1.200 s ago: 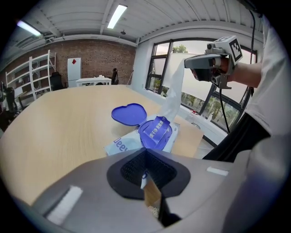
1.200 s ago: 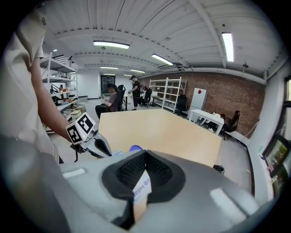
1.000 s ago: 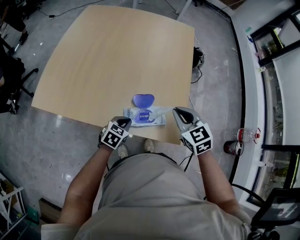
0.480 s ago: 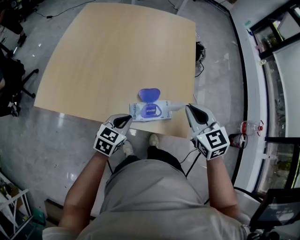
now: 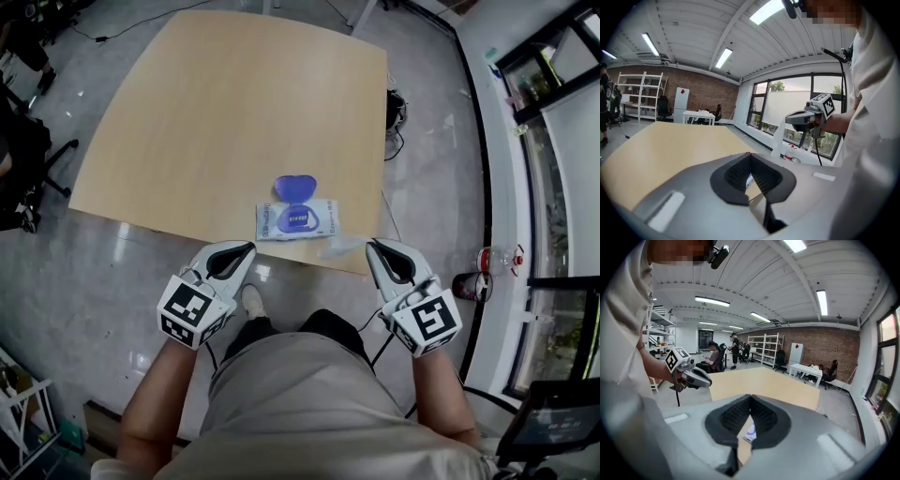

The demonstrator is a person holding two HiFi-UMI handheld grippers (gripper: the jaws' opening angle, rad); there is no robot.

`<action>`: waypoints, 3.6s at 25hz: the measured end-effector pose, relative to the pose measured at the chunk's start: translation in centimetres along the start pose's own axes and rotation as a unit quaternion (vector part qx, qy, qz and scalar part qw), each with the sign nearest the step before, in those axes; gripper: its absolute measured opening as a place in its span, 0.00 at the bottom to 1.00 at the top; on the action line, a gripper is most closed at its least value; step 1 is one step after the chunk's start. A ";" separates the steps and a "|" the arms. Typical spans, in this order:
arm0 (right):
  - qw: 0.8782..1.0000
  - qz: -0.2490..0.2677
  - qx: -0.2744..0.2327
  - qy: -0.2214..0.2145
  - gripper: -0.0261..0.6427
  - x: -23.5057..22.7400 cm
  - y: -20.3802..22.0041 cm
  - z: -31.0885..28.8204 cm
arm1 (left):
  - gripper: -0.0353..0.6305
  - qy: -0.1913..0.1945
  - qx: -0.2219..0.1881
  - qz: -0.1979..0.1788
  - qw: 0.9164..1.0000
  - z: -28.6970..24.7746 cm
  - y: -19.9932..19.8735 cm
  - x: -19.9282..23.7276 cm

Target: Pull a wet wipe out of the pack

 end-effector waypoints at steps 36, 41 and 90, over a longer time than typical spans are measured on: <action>0.983 0.001 -0.106 -0.152 0.04 0.2 12.5 34.3 | 0.06 -0.079 -0.022 -0.054 0.995 0.1 -1.1 -45.3; 0.984 0.013 -0.109 -0.137 0.04 5.6 11.0 36.5 | 0.06 -0.059 -0.035 -0.053 0.996 5.5 1.0 -46.8; 0.984 0.026 -0.130 -0.121 0.04 14.9 15.8 56.3 | 0.06 -0.010 -0.045 -0.066 0.997 10.1 6.7 -64.1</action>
Point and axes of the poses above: the fingertips, and each gripper's own axes: z backward along the fingers, x to its left, y out of its underside, the point moved 7 cm from there along z, backward along the fingers, and after that the axes turned 9 degrees about y, right-handed, at the moved point
